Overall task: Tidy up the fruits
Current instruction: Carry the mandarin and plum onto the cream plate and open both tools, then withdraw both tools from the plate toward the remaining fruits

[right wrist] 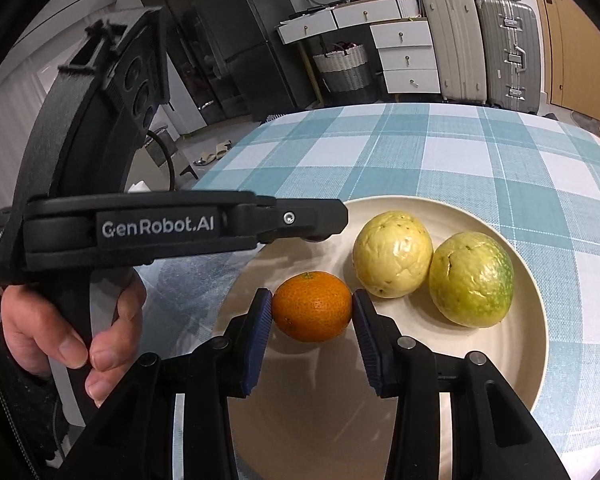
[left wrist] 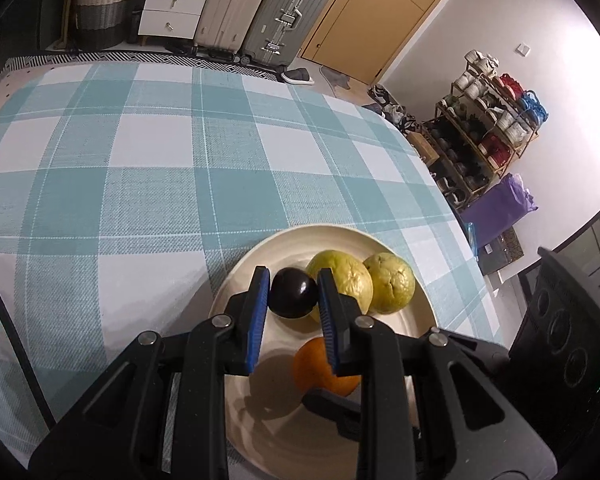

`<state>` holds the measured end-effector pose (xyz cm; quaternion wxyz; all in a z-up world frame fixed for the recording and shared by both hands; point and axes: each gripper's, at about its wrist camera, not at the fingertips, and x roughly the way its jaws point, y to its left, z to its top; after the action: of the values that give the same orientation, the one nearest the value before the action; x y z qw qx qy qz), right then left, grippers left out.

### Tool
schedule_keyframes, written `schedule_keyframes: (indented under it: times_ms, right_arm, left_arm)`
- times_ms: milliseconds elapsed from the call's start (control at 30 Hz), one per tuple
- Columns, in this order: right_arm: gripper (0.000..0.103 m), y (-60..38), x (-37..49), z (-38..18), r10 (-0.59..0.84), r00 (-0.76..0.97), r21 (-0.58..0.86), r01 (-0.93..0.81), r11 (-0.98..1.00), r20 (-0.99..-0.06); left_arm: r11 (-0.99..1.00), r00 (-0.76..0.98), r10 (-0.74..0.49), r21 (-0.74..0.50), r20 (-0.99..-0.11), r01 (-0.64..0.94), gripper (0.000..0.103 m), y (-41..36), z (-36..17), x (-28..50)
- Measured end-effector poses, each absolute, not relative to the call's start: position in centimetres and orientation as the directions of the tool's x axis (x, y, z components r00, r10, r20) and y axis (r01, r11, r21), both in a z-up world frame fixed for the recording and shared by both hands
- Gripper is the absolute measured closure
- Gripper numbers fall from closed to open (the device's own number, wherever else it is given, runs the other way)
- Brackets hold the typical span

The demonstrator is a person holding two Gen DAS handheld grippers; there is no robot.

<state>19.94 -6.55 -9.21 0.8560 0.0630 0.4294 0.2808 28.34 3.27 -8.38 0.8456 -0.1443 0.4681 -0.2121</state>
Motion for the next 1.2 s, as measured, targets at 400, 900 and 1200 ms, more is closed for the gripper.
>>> schedule_keyframes:
  times_ms: [400, 900, 1200]
  right_arm:
    - [0.04, -6.8, 18.4, -7.6, 0.554, 0.524, 0.342, -0.45, 0.825, -0.648]
    - [0.036, -11.4, 14.0, -6.0, 0.497, 0.594, 0.33, -0.374, 0.867, -0.633]
    - [0.031, -12.5, 11.1, -4.8, 0.465, 0.625, 0.305, -0.353, 0.885, -0.627]
  left_arm:
    - [0.861, 0.474, -0.5, -0.473, -0.725, 0.184, 0.071, 3.6, -7.8, 28.0]
    - [0.891, 0.544, -0.442, -0.422, -0.713, 0.17, 0.067, 4.9, -4.4, 20.7]
    - [0.929, 0.586, -0.36, -0.338, -0.725, 0.152, 0.065, 4.3, -3.0, 14.9]
